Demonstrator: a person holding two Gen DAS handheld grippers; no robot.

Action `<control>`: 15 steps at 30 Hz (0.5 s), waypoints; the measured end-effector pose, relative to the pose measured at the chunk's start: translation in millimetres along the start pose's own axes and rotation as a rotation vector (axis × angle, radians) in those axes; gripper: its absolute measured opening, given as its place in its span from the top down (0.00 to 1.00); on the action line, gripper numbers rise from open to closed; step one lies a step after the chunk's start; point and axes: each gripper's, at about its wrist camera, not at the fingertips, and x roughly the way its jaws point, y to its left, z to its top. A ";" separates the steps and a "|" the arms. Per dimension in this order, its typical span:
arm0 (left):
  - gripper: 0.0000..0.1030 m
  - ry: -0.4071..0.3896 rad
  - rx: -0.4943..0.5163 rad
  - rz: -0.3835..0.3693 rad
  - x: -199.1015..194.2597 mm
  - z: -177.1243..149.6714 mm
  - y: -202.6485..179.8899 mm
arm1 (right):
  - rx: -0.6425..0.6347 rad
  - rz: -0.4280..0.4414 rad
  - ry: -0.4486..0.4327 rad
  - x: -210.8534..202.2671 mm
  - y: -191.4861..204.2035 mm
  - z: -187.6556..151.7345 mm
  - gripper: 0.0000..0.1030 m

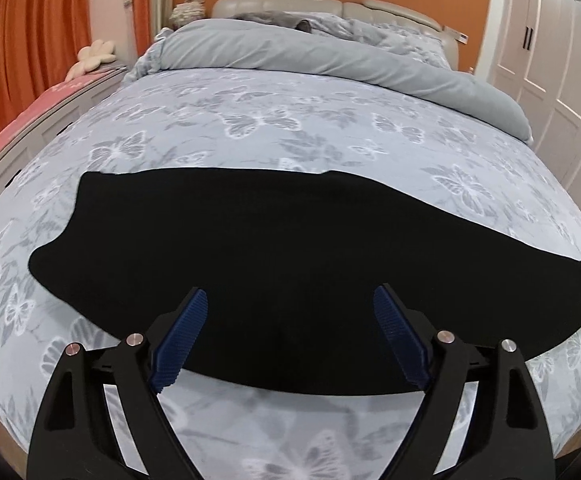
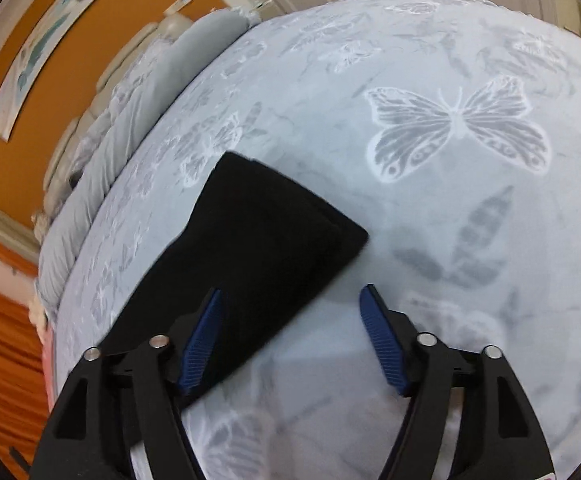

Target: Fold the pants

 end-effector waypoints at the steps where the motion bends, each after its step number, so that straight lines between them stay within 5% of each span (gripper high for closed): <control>1: 0.19 0.000 -0.003 0.002 -0.7 0.0 2.5 | -0.006 -0.001 -0.018 1.5 2.6 1.2 0.36; 2: 0.19 -0.001 -0.005 0.004 -1.0 0.4 5.5 | -0.020 0.005 -0.025 6.0 7.3 3.0 0.43; 4: 0.19 0.001 -0.004 0.009 -1.2 0.8 9.6 | -0.006 0.010 0.002 16.0 11.2 6.5 0.84; 5: 0.19 0.002 -0.005 0.009 -1.3 0.9 11.4 | 0.017 0.023 0.006 19.1 14.0 8.3 0.88; 9: 0.19 0.001 -0.013 0.004 -5.5 1.7 18.9 | -0.113 0.076 -0.063 -9.6 73.9 1.9 0.89; 15: 0.18 0.010 -0.041 -0.004 -10.6 0.9 35.4 | -0.476 0.311 -0.019 -46.1 243.9 -55.9 0.89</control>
